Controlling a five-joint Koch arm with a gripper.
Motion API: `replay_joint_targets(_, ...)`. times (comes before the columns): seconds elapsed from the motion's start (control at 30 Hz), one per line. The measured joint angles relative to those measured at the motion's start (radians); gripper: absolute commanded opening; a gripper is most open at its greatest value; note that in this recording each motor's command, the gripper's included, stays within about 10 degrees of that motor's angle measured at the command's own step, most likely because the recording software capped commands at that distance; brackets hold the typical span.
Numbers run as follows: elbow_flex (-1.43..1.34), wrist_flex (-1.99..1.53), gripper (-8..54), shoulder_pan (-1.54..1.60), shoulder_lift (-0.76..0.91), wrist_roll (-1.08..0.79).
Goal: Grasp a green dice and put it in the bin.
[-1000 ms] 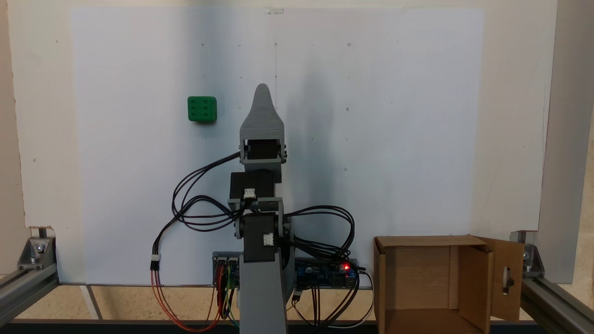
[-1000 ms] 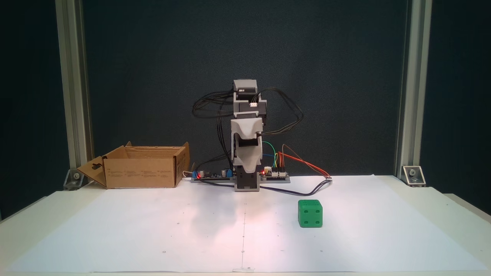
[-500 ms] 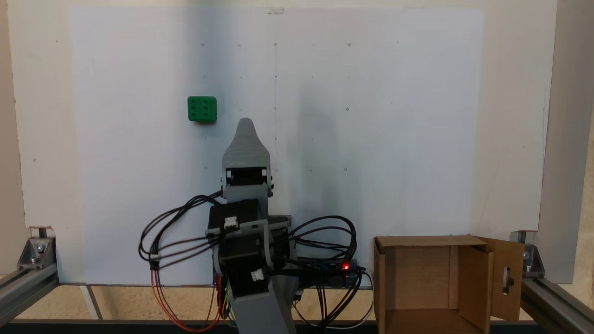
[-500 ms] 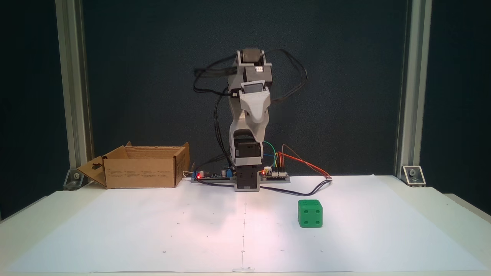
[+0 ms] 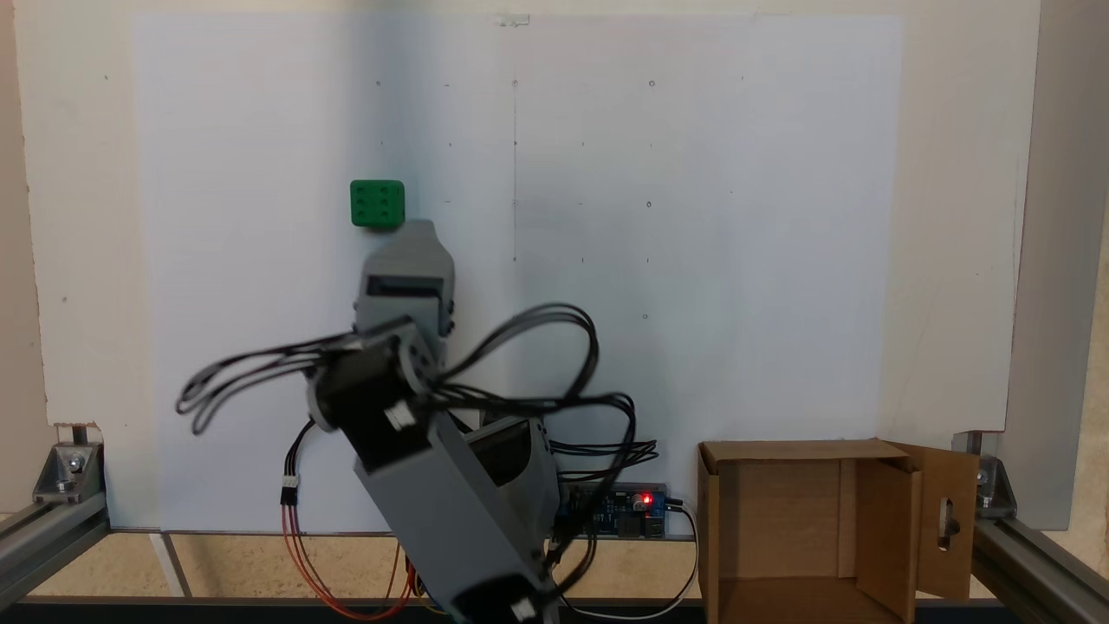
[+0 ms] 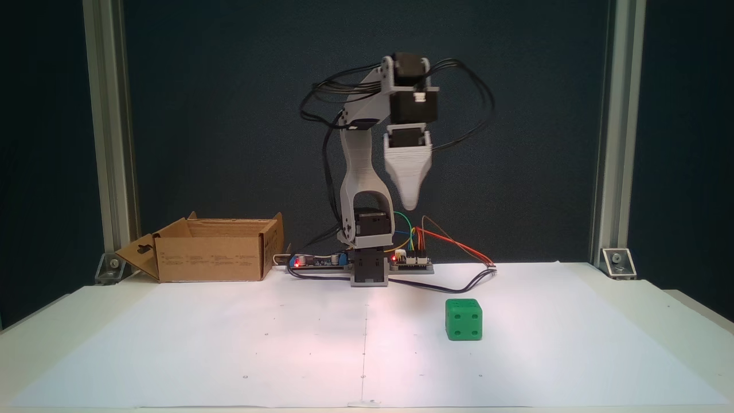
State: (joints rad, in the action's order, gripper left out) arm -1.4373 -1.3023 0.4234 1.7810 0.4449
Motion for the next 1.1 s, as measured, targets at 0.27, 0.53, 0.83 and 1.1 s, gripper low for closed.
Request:
replay_joint_targets(0.27, 0.186, 0.000, 43.8, 0.078, -0.212, 0.110)
replay_joint_targets(0.53, 0.189, 0.035, 43.4, 0.103, -0.249, 0.207)
replay_joint_targets(0.83, 0.189, 0.046, 43.3, 0.123, -0.324, 0.210)
replay_joint_targets(1.1, 0.189, 0.063, 43.3, 0.143, -0.403, 0.210)
